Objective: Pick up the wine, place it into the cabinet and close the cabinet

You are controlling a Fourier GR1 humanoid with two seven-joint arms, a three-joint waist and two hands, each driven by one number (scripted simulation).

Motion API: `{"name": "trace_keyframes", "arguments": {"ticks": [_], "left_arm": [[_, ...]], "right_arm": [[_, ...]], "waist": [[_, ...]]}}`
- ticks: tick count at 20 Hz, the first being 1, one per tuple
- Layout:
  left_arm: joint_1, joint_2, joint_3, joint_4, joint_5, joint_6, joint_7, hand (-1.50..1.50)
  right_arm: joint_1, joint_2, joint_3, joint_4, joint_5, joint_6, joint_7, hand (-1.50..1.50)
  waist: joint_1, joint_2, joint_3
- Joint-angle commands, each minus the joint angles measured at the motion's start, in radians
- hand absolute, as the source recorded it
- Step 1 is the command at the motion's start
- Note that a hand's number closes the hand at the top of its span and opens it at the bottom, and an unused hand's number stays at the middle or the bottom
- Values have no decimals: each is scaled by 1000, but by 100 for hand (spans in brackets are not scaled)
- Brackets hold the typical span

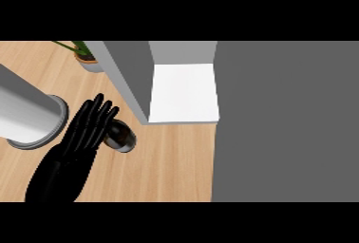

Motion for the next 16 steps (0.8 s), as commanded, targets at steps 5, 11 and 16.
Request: {"name": "trace_keyframes", "arguments": {"ticks": [5,11,16], "left_arm": [[50,-27,-126,-132,88,32,181,-150],[-12,-35,-214,-239,52,175,286,-150],[19,-35,-196,-253,48,156,265,-150]], "right_arm": [[68,-14,79,-243,-54,2,252,-150],[-82,-20,34,-261,-67,-36,382,-150],[34,10,86,-306,-25,-8,348,-150]], "waist": [[16,-2,-4],[22,0,-4],[17,0,-4]]}}
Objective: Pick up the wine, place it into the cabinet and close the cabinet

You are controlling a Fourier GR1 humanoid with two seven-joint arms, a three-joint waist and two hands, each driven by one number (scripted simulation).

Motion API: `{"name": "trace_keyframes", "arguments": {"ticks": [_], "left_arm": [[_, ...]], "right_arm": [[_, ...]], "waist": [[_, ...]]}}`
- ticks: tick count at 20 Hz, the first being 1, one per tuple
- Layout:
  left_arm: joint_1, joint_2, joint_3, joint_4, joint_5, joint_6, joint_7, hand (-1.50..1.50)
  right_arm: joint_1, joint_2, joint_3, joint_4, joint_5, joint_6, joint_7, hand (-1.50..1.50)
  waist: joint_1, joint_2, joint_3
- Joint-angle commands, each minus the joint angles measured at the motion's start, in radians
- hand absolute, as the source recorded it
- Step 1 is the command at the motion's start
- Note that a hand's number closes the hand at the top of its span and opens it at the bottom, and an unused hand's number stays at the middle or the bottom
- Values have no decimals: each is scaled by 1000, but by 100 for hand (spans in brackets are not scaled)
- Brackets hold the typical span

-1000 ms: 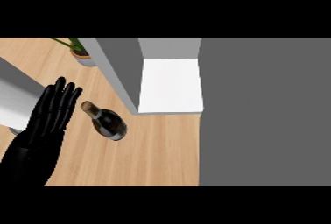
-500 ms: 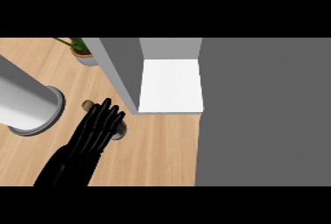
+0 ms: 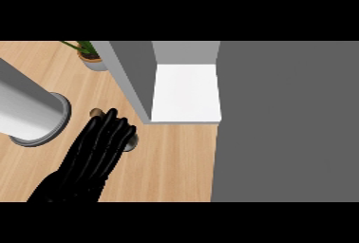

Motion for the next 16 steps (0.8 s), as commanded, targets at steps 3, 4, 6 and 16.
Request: {"name": "trace_keyframes", "arguments": {"ticks": [3,4,6,16], "left_arm": [[-29,-2,0,-81,0,69,95,-150],[-95,-2,4,-35,9,112,116,-150],[9,13,-18,-135,-15,92,131,-150],[-14,19,121,-105,20,88,138,-150]], "right_arm": [[-66,13,-16,-52,0,-30,96,-150],[-56,41,85,-47,95,-41,80,-150],[-20,43,64,-88,81,-54,101,-150],[-96,35,54,-157,83,-72,225,-150]], "waist": [[2,1,0],[0,1,0],[2,0,0],[0,0,0]]}}
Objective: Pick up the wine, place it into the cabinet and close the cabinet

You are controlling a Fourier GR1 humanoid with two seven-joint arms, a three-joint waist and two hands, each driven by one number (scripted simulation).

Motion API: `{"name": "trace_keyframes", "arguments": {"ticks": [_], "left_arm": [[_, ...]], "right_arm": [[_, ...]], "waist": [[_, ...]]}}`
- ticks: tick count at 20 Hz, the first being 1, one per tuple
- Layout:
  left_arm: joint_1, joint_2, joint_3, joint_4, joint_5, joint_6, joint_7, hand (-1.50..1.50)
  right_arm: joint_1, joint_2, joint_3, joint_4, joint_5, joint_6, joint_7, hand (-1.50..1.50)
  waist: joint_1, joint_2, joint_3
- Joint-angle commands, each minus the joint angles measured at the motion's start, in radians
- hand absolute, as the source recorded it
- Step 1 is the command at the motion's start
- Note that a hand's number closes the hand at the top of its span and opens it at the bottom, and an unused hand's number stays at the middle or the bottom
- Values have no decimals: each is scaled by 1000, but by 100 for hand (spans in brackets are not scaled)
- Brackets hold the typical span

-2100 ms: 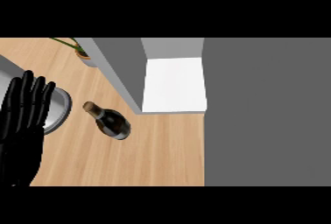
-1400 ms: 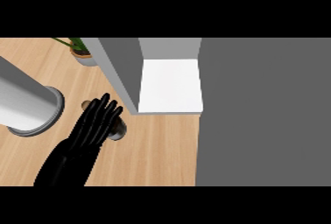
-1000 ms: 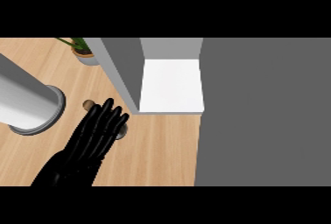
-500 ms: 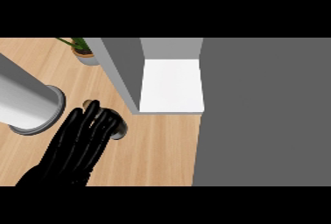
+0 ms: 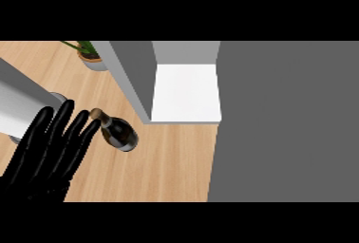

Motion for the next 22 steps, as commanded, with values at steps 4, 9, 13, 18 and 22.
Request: {"name": "trace_keyframes", "arguments": {"ticks": [4,9,13,18,22], "left_arm": [[-7,62,186,-35,135,-50,47,-150],[-30,35,221,97,133,-88,-43,-150],[-33,96,377,150,241,-146,-53,-150],[-12,111,393,176,269,-162,-16,-150],[-95,122,412,297,293,-167,-9,-150]], "right_arm": [[-3,-5,-8,-140,-21,-14,102,-150],[57,16,31,-95,16,-2,26,-150],[-55,-14,-68,-94,-49,-19,114,-150],[94,21,43,-161,16,6,40,-150],[-111,0,4,-121,6,-42,187,-150]], "waist": [[1,0,0],[-2,0,0],[1,1,0],[-3,-1,0],[-1,1,-1]]}}
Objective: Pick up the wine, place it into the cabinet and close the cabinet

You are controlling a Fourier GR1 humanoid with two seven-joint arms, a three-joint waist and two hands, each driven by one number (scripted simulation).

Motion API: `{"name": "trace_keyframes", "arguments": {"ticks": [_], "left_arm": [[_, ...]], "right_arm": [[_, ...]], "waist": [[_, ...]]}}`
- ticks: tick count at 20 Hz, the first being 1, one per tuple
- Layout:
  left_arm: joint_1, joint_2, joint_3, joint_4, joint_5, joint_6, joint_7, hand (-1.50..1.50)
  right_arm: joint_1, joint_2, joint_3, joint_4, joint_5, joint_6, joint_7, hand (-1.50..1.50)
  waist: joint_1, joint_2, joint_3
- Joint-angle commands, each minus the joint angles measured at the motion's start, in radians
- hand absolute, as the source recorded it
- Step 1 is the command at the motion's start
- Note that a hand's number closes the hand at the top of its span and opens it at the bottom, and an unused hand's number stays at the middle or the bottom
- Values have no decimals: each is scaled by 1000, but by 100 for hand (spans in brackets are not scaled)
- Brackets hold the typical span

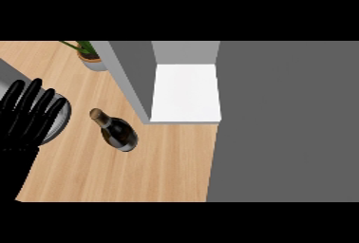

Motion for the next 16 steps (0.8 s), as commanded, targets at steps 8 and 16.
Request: {"name": "trace_keyframes", "arguments": {"ticks": [8,16], "left_arm": [[-23,16,44,317,-8,-156,-155,-150],[-94,-6,51,536,-114,-180,-314,-150]], "right_arm": [[0,0,22,-156,-9,-15,104,-150],[-1,-34,-103,-147,-131,13,100,-150]], "waist": [[-5,0,-1],[-12,2,0]]}}
